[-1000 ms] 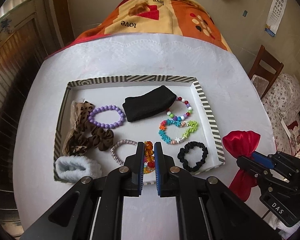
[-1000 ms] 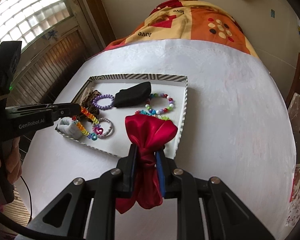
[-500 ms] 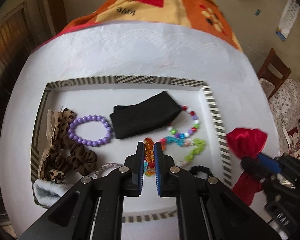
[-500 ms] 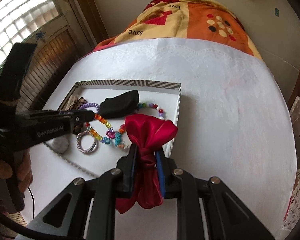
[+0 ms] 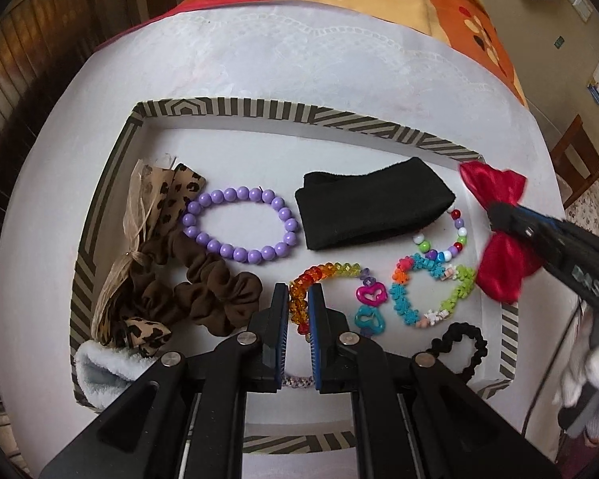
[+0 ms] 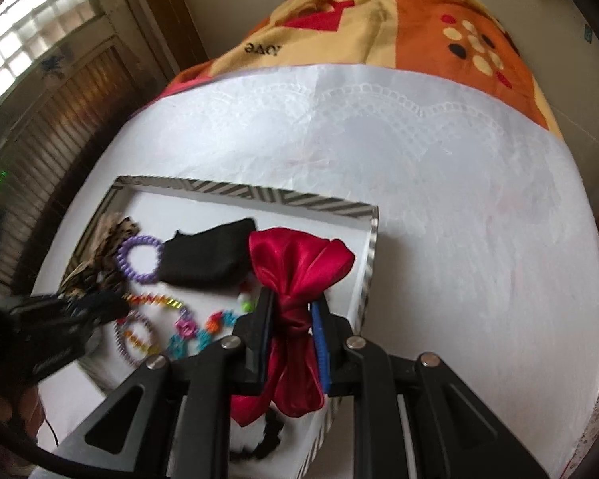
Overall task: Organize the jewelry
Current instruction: 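Lower both items into the tray and open both grippers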
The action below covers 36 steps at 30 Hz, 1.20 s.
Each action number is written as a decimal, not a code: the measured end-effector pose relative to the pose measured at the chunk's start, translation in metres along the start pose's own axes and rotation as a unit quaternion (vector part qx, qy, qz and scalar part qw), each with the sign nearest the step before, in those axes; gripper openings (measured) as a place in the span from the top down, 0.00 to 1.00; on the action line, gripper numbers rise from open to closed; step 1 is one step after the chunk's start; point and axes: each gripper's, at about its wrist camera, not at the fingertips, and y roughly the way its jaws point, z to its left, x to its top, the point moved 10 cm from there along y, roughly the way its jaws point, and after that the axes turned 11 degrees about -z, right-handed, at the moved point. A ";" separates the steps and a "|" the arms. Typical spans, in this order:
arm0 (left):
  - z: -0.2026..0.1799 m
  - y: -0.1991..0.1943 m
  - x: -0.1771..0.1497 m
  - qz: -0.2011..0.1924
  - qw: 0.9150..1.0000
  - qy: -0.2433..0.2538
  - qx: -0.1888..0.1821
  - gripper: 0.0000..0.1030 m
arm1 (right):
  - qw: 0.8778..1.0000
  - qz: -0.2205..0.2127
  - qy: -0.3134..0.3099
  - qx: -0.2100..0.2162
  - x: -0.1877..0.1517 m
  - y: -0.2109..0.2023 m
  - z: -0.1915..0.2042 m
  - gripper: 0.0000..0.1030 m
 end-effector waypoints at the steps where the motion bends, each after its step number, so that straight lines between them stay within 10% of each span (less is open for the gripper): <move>1: -0.001 0.001 0.001 0.001 1.000 0.000 0.000 0.98 | 1.000 0.001 -0.002 -0.003 0.003 0.006 -0.002 0.82; 12: -0.005 0.005 0.004 -0.001 1.000 -0.003 0.003 0.73 | 1.000 0.013 -0.014 -0.005 0.009 0.052 -0.010 0.81; 16: -0.004 0.001 0.001 -0.001 1.000 -0.015 -0.006 0.73 | 1.000 0.004 -0.004 -0.001 0.008 0.046 -0.010 0.62; 36: -0.003 -0.075 -0.044 -0.035 0.999 0.029 0.021 0.73 | 0.997 -0.066 0.046 -0.007 -0.061 -0.089 0.037 0.50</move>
